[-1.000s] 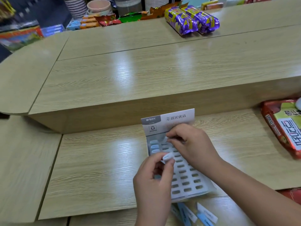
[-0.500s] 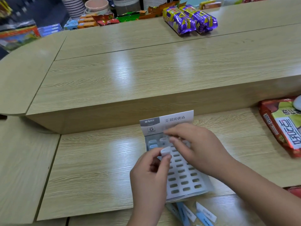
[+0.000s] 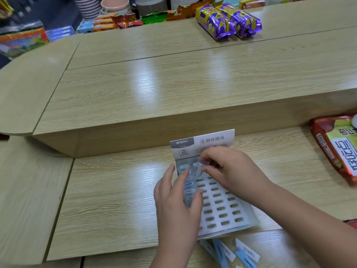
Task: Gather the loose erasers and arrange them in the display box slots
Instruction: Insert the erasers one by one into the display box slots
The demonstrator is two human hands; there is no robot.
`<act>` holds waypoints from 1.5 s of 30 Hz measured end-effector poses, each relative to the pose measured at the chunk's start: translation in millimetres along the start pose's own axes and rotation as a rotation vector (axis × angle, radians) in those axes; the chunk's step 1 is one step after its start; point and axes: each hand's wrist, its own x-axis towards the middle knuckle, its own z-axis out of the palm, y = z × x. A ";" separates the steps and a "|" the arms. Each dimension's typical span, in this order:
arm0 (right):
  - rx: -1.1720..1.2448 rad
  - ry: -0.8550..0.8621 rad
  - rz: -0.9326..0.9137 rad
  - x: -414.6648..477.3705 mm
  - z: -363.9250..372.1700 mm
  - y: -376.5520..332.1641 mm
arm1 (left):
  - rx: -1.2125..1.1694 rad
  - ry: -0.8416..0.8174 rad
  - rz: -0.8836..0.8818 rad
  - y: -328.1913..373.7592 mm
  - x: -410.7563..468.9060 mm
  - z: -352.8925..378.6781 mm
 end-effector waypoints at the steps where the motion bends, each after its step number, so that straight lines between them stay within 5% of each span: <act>1: -0.002 0.008 -0.006 -0.5 2.5 1.3 | 0.001 -0.053 -0.027 -0.8 0.2 -1.2; 11: -0.018 0.114 -0.027 -3.8 11.8 6.7 | -0.038 -0.110 -0.014 -2.4 1.6 -5.8; 23: -0.325 -0.004 -0.159 -17.3 -4.0 -5.4 | -0.123 -0.104 0.029 -7.8 -4.9 -11.9; 28: -0.064 0.294 0.064 -101.1 -18.2 -11.6 | -0.248 0.168 0.263 -38.6 -57.4 -20.2; 32: -0.087 0.416 0.319 -189.7 2.3 -9.5 | -0.171 -0.045 0.280 -87.9 -114.9 10.3; 38: 0.036 0.115 0.824 -279.6 93.8 -5.3 | 0.056 -0.461 -0.058 -123.2 -156.3 75.0; 45: 0.045 -0.101 1.038 -289.8 167.2 -10.2 | 0.374 -0.485 -0.106 -112.3 -164.0 127.1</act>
